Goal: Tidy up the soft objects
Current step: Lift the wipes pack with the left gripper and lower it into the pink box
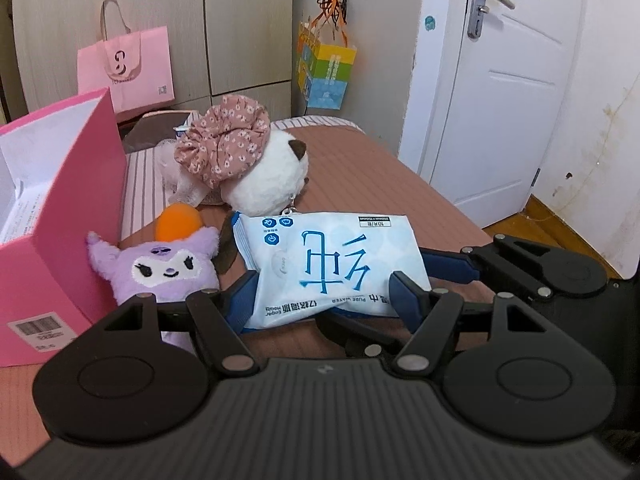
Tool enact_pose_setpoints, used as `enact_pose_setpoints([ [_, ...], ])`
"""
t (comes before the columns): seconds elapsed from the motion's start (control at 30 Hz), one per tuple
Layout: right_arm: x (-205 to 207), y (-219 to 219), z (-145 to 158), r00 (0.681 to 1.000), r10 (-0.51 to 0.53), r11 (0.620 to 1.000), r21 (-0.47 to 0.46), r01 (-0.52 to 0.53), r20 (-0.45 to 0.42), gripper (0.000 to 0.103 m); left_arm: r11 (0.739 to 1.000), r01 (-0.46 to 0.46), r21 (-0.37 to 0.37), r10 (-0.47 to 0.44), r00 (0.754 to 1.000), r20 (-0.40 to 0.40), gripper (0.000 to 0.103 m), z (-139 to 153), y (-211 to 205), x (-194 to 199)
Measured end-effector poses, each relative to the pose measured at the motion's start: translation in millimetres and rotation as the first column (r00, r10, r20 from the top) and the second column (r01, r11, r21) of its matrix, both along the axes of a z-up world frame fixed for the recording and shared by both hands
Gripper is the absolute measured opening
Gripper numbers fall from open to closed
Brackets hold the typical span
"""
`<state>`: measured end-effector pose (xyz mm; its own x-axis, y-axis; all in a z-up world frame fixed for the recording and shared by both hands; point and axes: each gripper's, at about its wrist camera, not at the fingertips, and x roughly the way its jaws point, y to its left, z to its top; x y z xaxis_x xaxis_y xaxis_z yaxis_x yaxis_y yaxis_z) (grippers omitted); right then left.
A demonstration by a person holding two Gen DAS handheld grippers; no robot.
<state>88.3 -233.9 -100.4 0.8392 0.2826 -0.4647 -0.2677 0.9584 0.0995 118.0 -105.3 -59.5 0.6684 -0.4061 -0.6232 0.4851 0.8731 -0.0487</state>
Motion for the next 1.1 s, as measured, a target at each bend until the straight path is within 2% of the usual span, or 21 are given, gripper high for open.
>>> enact_pose_setpoints([
  [0.33,-29.5,16.7,22.1,0.999,0.052,0.998,-0.028,-0.052,0.000,0.073,0.999,-0.037,-0.023,0.037,0.999,0.003,0.069,18.4,27.2,-37.3],
  [0.47,-42.4,26.9,33.3,0.996,0.080,0.996,-0.031,-0.081,-0.029,0.073,0.998,-0.053,-0.037,0.053,0.998,-0.020,0.069,27.2,43.5,-51.8],
  [0.7,-58.8,54.1,51.5,0.982,0.182,0.983,-0.023,-0.183,-0.043,0.073,0.995,-0.092,-0.030,0.092,0.995,-0.029,0.068,48.1,83.2,-77.5],
  [1.1,-47.9,137.4,92.0,0.934,0.355,0.929,-0.126,-0.347,0.045,0.073,0.978,-0.206,0.032,0.206,0.978,-0.022,0.069,90.3,155.9,-71.2],
])
